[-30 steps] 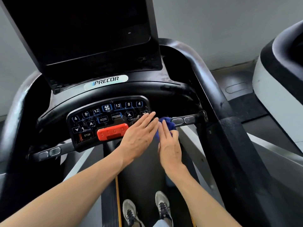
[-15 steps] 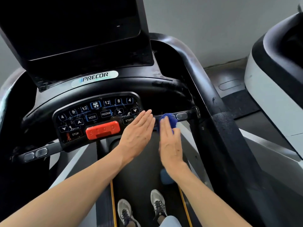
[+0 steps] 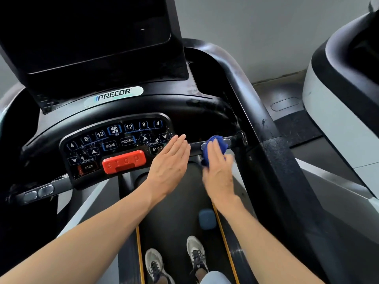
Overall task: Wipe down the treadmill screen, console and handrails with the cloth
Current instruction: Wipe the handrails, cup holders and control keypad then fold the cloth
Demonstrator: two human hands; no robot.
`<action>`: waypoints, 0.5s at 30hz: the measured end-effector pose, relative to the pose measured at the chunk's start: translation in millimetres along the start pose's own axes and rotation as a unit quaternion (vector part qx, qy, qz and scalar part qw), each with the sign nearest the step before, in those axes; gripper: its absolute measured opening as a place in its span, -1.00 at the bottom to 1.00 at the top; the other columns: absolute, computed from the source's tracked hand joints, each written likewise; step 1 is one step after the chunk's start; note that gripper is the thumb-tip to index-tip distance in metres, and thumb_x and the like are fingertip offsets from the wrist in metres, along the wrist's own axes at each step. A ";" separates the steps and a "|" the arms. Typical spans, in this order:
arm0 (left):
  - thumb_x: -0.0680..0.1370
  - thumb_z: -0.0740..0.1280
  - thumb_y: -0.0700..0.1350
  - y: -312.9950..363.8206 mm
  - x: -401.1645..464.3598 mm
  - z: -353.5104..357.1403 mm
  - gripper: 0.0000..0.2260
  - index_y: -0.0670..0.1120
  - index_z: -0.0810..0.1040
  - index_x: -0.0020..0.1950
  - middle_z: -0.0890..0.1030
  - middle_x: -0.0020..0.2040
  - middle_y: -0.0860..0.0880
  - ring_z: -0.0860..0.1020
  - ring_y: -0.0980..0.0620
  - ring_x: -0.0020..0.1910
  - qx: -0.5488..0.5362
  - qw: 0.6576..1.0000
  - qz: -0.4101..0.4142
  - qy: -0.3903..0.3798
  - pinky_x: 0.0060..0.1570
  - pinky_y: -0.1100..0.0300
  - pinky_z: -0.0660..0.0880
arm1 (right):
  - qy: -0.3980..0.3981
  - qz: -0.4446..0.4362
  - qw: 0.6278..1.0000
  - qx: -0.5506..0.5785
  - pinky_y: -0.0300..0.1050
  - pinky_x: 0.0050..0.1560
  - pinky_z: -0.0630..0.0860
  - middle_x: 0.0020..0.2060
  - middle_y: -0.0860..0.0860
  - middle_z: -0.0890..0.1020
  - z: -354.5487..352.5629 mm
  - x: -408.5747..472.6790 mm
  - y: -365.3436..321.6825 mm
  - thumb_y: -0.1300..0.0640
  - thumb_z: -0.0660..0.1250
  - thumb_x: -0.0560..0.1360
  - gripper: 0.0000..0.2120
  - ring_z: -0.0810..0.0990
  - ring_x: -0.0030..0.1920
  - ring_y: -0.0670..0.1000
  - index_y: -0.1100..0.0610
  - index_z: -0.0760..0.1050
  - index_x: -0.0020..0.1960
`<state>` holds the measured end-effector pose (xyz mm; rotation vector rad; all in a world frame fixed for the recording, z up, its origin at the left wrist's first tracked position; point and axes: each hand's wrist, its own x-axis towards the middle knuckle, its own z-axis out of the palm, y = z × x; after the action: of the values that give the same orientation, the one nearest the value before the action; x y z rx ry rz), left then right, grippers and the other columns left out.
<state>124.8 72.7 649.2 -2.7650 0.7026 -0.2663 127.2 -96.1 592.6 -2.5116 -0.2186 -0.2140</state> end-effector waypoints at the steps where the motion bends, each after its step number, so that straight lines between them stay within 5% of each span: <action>1: 0.58 0.05 -0.26 0.7 0.8 0.3 -0.52 -0.35 0.36 0.49 0.43 0.48 -0.29 0.30 -0.26 0.54 0.002 1.000 -0.003 -0.006 0.58 -0.15 0.11 | -0.017 -0.032 0.999 0.003 -0.10 0.18 0.46 0.51 0.08 0.35 -0.8 -7.7 -2.0 0.40 0.42 0.36 -0.21 0.41 0.03 0.11 0.25 0.26 0.54; 3: 0.56 0.09 -0.24 2.6 3.2 0.4 -0.49 -0.33 0.33 0.52 0.40 0.50 -0.28 0.29 -0.25 0.55 0.001 1.000 -0.005 -0.015 0.58 -0.15 0.10 | -0.009 -0.046 0.999 -0.001 -0.01 0.13 0.55 0.51 0.09 0.35 -5.3 -2.1 6.7 0.43 0.41 0.37 -0.22 0.42 0.01 0.11 0.24 0.27 0.54; 6: 0.55 0.08 -0.24 4.7 6.5 0.3 -0.47 -0.31 0.31 0.54 0.38 0.51 -0.27 0.32 -0.23 0.53 -0.003 1.000 0.001 -0.026 0.59 -0.15 0.09 | 0.040 0.076 0.996 0.012 0.04 0.12 0.54 0.53 0.10 0.32 -4.2 4.7 12.8 0.45 0.37 0.38 -0.23 0.39 0.00 0.13 0.24 0.24 0.55; 10: 0.54 0.22 -0.22 12.0 14.1 -0.8 -0.46 -0.32 0.33 0.52 0.41 0.49 -0.28 0.42 -0.22 0.46 0.005 0.999 0.000 -0.033 0.59 -0.13 0.06 | -0.018 -0.033 0.999 0.013 0.02 0.22 0.52 0.55 0.08 0.29 -1.0 -11.8 -2.1 0.43 0.39 0.40 -0.19 0.43 0.10 0.11 0.24 0.17 0.58; 13: 0.53 0.14 -0.27 13.4 15.5 1.3 -0.47 -0.34 0.31 0.52 0.42 0.47 -0.28 0.46 -0.22 0.40 -0.001 0.999 -0.001 -0.042 0.60 -0.14 0.06 | 0.032 0.103 0.994 0.031 0.04 0.19 0.51 0.54 0.06 0.28 -4.0 7.4 5.7 0.43 0.36 0.42 -0.23 0.38 0.09 0.13 0.22 0.19 0.57; 15: 0.54 0.13 -0.27 13.1 17.6 2.4 -0.50 -0.34 0.36 0.49 0.48 0.42 -0.27 0.50 -0.22 0.34 -0.005 0.999 -0.009 -0.038 0.59 -0.13 0.09 | 0.010 0.053 0.999 0.006 0.03 0.19 0.52 0.54 0.09 0.29 -3.1 2.2 -1.0 0.40 0.41 0.41 -0.22 0.40 0.07 0.13 0.24 0.19 0.57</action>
<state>134.8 53.6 644.8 -2.7764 0.6618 -0.1606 128.9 -96.9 596.1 -2.4993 -0.0786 -0.1951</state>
